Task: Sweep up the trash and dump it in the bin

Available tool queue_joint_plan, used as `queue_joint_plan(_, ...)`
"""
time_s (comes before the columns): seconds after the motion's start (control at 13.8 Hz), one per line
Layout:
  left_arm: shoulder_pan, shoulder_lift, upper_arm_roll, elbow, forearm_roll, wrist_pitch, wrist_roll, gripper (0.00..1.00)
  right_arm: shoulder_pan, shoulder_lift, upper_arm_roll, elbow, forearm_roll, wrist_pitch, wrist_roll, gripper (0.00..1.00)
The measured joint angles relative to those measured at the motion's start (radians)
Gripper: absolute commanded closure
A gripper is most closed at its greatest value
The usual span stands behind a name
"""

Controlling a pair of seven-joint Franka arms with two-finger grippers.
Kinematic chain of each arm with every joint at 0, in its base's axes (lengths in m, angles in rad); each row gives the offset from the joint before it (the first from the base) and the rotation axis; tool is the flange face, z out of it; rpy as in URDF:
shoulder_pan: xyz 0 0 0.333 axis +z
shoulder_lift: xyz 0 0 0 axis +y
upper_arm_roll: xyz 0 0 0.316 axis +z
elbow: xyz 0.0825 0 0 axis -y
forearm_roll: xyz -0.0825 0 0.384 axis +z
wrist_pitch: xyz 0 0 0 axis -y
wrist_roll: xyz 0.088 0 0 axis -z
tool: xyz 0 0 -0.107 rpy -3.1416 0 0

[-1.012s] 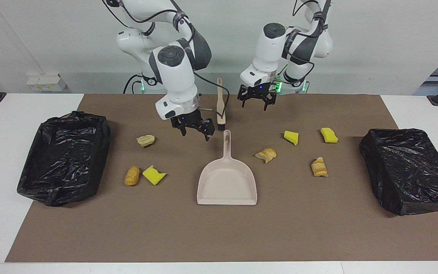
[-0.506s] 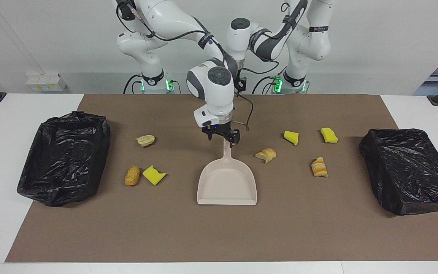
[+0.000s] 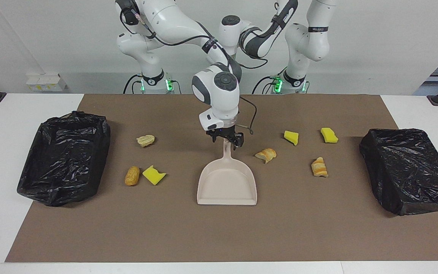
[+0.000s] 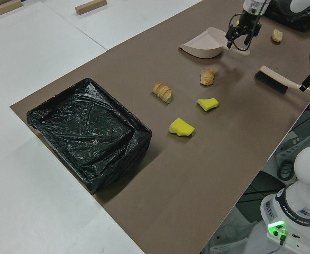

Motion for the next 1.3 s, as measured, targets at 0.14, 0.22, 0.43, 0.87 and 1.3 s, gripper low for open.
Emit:
queue_joint_plan(0.14, 0.000, 0.001, 0.000, -0.001, 0.000, 0.005, -0.006, 0.00, 0.010, 0.002, 0.000, 0.000, -0.006, -0.065, -0.080, 0.22)
queue_joint_plan(0.22, 0.000, 0.002, 0.000, -0.001, 0.000, 0.008, -0.008, 0.00, 0.011, 0.002, 0.000, 0.000, -0.007, -0.087, -0.116, 0.37)
queue_joint_plan(0.43, 0.000, 0.005, 0.000, -0.001, 0.000, 0.012, -0.018, 0.05, 0.011, 0.002, -0.001, 0.000, -0.007, -0.103, -0.164, 1.00)
queue_joint_plan(0.87, 0.000, 0.023, 0.000, -0.001, 0.000, 0.026, -0.041, 0.38, 0.010, 0.002, -0.002, 0.007, -0.010, -0.106, -0.210, 1.00)
queue_joint_plan(1.3, 0.000, 0.054, 0.000, -0.001, 0.000, 0.044, -0.081, 0.78, 0.008, -0.003, -0.004, 0.015, -0.010, -0.107, -0.245, 1.00)
